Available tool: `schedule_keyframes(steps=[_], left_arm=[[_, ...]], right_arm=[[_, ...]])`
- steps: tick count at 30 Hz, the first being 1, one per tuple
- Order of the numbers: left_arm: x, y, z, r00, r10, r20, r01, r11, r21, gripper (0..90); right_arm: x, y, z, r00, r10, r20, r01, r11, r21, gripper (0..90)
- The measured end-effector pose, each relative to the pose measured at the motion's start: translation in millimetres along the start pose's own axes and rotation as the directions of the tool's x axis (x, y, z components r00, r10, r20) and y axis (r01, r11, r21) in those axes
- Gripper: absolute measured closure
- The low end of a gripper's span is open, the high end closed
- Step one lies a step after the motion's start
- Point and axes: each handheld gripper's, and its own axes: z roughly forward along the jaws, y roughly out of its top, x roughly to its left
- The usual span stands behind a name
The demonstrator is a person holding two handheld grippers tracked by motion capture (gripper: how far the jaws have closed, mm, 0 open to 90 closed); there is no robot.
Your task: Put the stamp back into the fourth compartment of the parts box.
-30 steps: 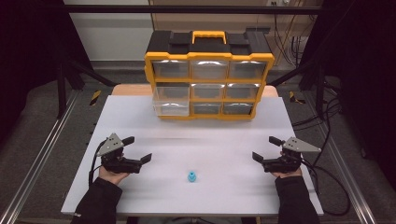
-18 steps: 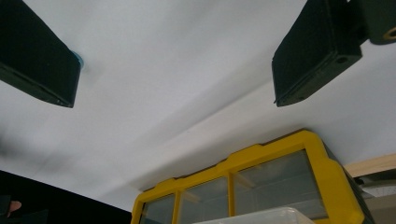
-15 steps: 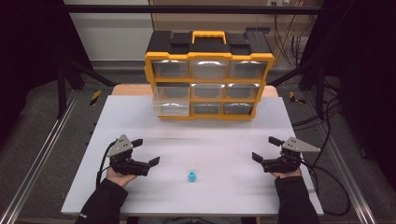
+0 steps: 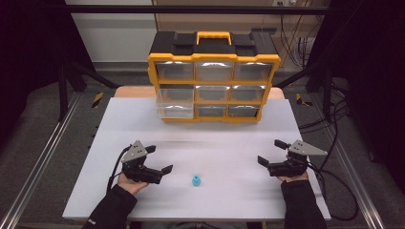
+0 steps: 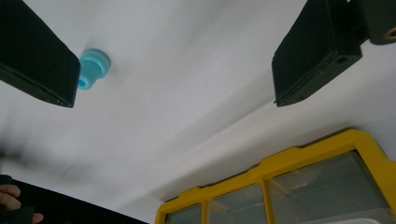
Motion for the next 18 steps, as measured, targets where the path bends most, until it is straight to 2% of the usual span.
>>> schedule_keyframes(steps=[18], left_arm=[[-21.1, 3.3, 20.3, 0.9988, 0.01, 0.048, -0.011, 0.9992, 0.038, 0.5]], right_arm=[[0.4, -0.9, 1.6, 1.0, -0.004, 0.001, 0.004, 1.0, 0.012, 0.2]])
